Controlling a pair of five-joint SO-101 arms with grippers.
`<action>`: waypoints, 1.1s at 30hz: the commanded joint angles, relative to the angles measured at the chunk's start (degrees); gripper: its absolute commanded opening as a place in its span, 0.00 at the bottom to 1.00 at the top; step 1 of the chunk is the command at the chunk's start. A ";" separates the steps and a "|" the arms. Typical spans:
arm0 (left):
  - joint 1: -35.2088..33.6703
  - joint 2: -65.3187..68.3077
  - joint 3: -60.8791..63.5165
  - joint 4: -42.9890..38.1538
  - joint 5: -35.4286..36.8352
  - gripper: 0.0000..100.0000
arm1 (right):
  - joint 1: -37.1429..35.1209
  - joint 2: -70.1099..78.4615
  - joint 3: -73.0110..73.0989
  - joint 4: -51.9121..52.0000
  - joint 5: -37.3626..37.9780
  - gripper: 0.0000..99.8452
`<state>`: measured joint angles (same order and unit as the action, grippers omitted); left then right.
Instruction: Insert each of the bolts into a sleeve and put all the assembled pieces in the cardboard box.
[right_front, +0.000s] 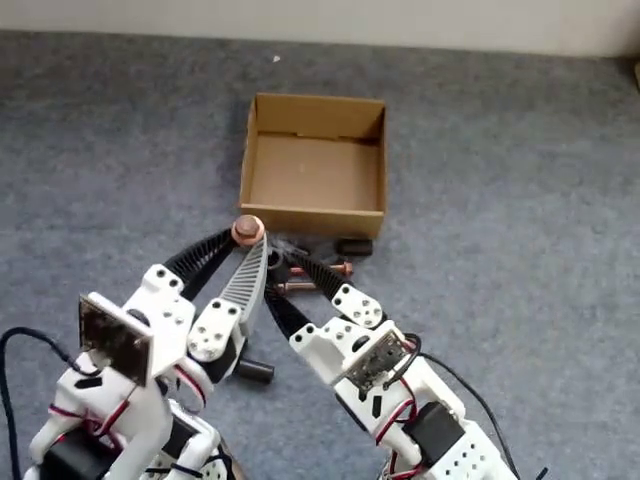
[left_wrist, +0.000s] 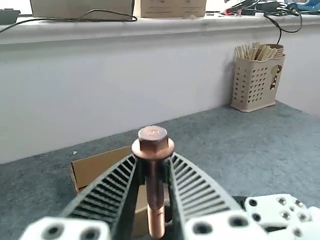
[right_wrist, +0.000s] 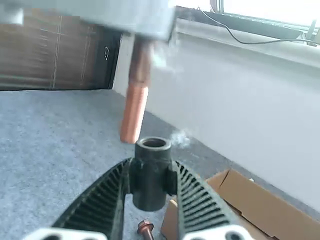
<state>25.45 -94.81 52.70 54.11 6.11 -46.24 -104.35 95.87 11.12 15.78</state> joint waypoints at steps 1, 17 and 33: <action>-1.89 0.04 3.82 -5.19 0.53 0.01 | -0.48 -0.92 2.33 -1.89 0.44 0.00; 1.01 -0.66 3.12 -8.88 3.34 0.01 | -3.21 -0.84 6.02 -1.89 0.44 0.00; 1.36 -0.75 -4.62 -2.64 2.99 0.01 | -0.48 -0.75 6.02 -1.89 -3.43 0.00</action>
<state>27.30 -95.96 50.51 50.77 8.75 -47.30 -104.35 95.96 10.77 14.73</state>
